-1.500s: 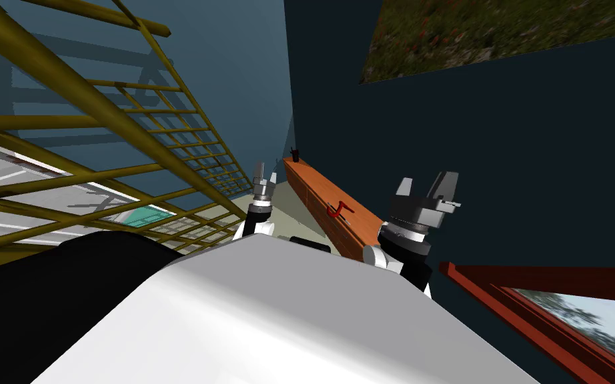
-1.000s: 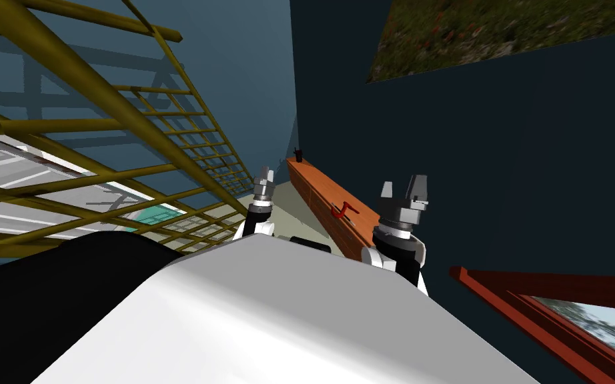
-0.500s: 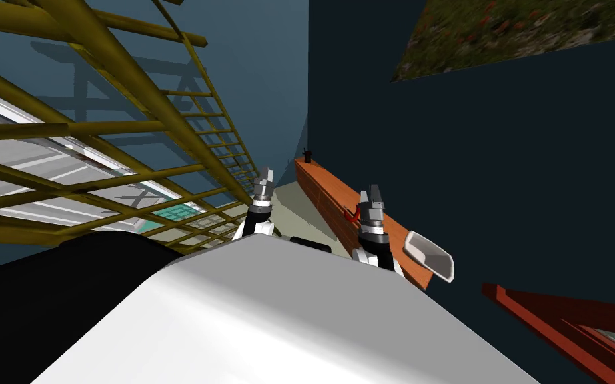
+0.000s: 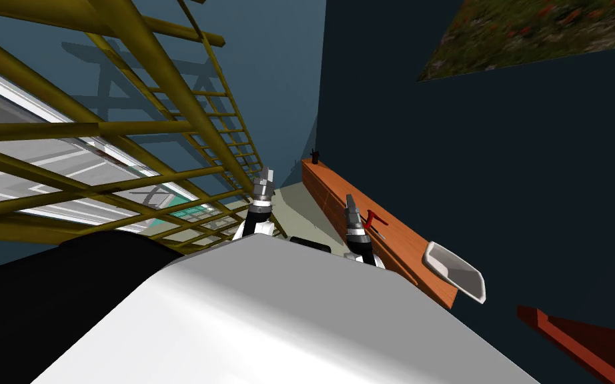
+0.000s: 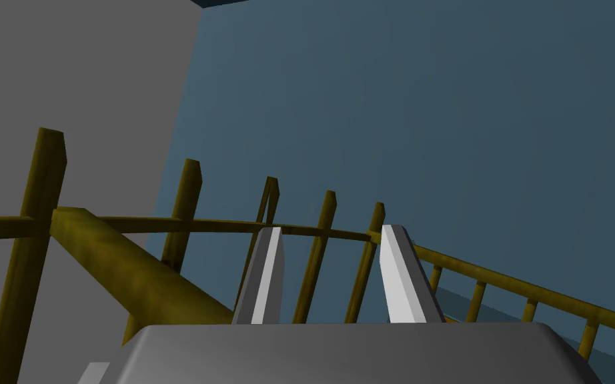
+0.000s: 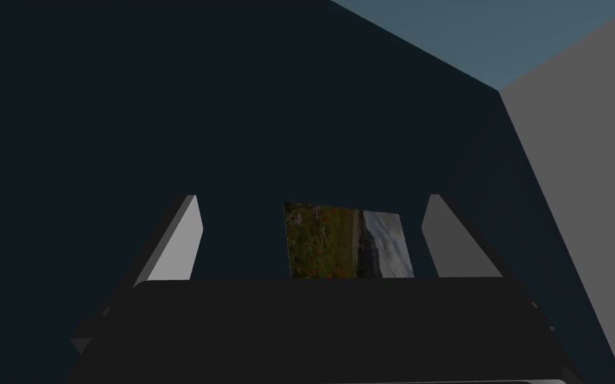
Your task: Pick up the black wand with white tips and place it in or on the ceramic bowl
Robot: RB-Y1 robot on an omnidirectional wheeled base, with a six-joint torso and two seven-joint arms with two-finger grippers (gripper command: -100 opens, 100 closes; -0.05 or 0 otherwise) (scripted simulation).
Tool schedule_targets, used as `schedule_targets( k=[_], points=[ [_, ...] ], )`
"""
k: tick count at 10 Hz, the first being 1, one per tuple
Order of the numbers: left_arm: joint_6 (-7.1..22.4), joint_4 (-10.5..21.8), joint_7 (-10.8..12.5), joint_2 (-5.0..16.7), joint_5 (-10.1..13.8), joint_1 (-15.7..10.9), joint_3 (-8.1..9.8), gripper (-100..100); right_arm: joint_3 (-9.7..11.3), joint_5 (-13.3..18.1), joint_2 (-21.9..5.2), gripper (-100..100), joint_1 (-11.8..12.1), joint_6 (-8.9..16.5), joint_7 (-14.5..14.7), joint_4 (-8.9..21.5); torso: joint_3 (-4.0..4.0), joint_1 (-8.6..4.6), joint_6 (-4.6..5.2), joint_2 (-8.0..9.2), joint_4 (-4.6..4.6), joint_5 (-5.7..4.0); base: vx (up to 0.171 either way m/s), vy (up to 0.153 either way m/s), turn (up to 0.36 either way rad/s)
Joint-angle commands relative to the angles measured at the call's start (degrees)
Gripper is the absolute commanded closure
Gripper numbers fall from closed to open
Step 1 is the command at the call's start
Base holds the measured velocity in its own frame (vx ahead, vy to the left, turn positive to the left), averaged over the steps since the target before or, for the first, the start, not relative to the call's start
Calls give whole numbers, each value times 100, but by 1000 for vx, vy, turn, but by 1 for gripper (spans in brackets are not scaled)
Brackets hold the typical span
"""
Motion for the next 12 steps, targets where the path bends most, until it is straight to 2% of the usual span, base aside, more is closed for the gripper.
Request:
schedule_targets(
  k=[1, 2, 3, 4, 5, 6, 9, 12],
  points=[
    [0, 0, 0, 0, 0, 0, 0, 0, 164, 109, -93, -100, 12, 110, 208, 286, 0, 0, 0, 0, 0, 0, 53, 159, 123],
    [0, 0, 0, 0, 0, 0, 0, 0, 164, 109, -93, -100, 12, 110, 208, 410, -1, 12, -1, -2, -1, 2, 41, 128, 35],
    [0, 0, 0, 0, 0, 0, 0, 0, 289, 203, -150, -100, 33, 172, 360, 666, 1, 2, 1, 2, 0, 1, 34, 109, 60],
    [0, 0, 0, 0, 0, 0, 0, 0, 289, 203, -150, -100, 33, 172, 360, 691, 3, -2, 0, 5, 1, -1, 32, 94, 36],
    [0, 0, 0, 0, 0, 0, 0, 0, 410, 304, -221, -100, 56, 234, 513, 902, 4, -11, 2, 8, 2, -1, 52, 120, 86],
    [0, 0, 0, 0, 0, 0, 0, 0, 410, 304, -221, -100, 56, 234, 513, 989, 2, -2, 0, 3, 1, -1, 47, 96, 23],
    [0, 0, 0, 1, 0, 0, 1, 0, 631, 525, -408, -100, 112, 358, 817, 1541, 11, -48, 2, 19, 4, -10, 1, 2, -1],
    [0, 0, 0, 1, 0, 0, 1, 0, 631, 525, -408, -100, 112, 358, 817, 1627, 12, -52, 2, 20, 5, -10, 4, -4, 14]
  ],
)
